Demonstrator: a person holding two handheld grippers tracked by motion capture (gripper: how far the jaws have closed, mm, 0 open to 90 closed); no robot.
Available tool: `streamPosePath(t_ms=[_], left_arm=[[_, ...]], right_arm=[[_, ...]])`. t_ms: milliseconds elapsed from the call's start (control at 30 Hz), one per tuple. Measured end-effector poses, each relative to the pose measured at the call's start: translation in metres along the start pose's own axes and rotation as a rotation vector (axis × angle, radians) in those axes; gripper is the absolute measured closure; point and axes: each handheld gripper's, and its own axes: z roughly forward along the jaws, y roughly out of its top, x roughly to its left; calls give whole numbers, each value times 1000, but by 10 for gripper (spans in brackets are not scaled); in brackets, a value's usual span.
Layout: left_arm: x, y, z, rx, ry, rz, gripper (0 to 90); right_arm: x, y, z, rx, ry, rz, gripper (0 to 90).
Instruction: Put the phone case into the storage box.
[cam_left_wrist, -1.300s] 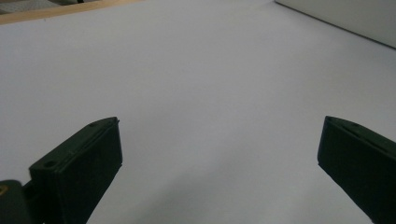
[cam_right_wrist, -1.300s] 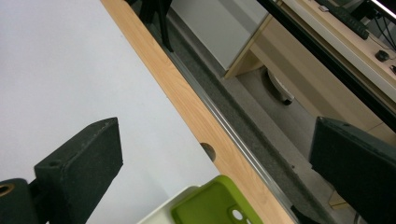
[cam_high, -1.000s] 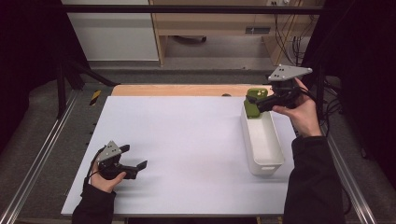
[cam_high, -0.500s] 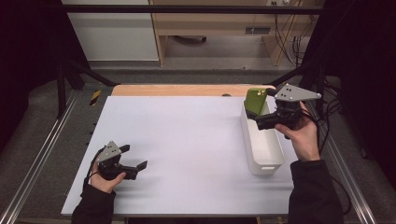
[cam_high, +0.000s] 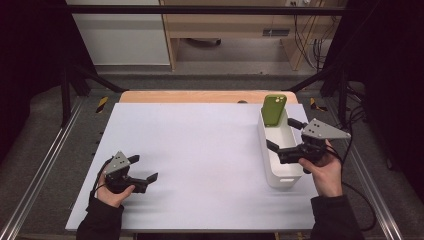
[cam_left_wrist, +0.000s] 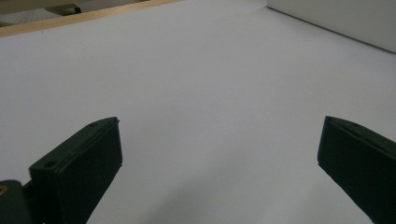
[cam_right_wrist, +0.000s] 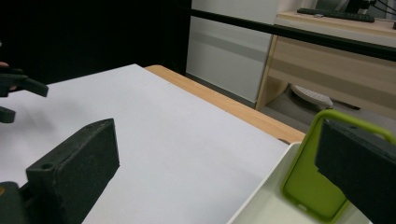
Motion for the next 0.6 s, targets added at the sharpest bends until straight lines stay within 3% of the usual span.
streamPosePath(t_ms=[600], left_arm=[[-2, 2, -2, -15, -9, 11, 0]], right_arm=[[0, -60, -34, -39, 12, 83, 5]])
